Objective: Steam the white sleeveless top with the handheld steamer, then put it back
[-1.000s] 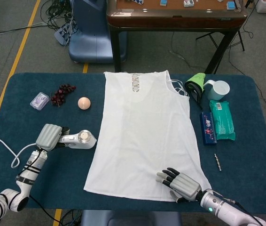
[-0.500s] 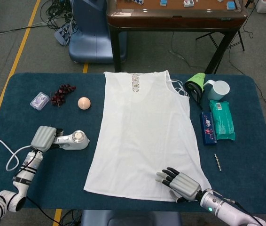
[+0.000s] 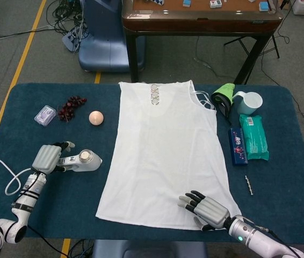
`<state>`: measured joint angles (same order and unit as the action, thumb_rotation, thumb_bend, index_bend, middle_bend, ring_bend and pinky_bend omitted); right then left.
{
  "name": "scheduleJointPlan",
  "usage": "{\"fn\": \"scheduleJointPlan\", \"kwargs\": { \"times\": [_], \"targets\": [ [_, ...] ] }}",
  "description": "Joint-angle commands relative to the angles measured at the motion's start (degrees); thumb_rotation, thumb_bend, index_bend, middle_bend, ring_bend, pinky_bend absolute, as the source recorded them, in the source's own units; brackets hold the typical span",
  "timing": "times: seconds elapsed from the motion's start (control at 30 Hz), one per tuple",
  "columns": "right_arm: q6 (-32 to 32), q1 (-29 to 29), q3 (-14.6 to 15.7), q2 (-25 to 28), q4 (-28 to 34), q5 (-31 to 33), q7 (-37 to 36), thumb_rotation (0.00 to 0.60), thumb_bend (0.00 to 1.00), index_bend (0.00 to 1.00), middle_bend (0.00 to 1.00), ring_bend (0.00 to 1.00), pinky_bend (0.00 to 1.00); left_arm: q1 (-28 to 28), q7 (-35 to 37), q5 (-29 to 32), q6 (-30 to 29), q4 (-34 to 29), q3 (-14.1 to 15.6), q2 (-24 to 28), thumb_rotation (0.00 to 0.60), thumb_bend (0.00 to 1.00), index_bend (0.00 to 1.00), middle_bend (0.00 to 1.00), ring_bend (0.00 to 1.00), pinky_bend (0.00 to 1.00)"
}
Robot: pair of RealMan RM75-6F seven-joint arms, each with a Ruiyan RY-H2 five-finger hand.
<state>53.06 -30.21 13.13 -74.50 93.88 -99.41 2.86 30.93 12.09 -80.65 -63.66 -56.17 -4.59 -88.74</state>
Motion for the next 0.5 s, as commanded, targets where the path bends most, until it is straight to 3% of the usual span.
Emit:
{"fn": "scheduleJointPlan", "kwargs": {
  "times": [0.03, 0.3, 0.5],
  "targets": [
    [0.0, 0.0, 0.0, 0.0, -0.1, 0.0, -0.1, 0.483, 0.71, 0.00, 0.05, 0.00, 0.00, -0.1, -0.2, 0.4, 0.4, -0.8, -0.2, 0.7, 0.600, 0.15, 0.23, 0.34, 0.34, 0.50],
    [0.4, -0.2, -0.1, -0.1, -0.3, -0.4, -0.6, 0.483, 0.71, 0.00, 0.05, 0.00, 0.00, -0.9, -3.8, 2.6, 3.0, -6.8, -0.3, 5.0, 0.600, 0.13, 0.08, 0.21, 0.23, 0.43],
    [2.5, 0.2, -0.2, 0.9, 0.0, -1.1, -1.5, 0.483, 0.71, 0.00, 0.05, 0.00, 0.00, -2.5, -4.3, 3.7, 1.2, -12.6, -1.1, 8.3, 0.600, 0.13, 0.07, 0.19, 0.22, 0.42]
  ]
}}
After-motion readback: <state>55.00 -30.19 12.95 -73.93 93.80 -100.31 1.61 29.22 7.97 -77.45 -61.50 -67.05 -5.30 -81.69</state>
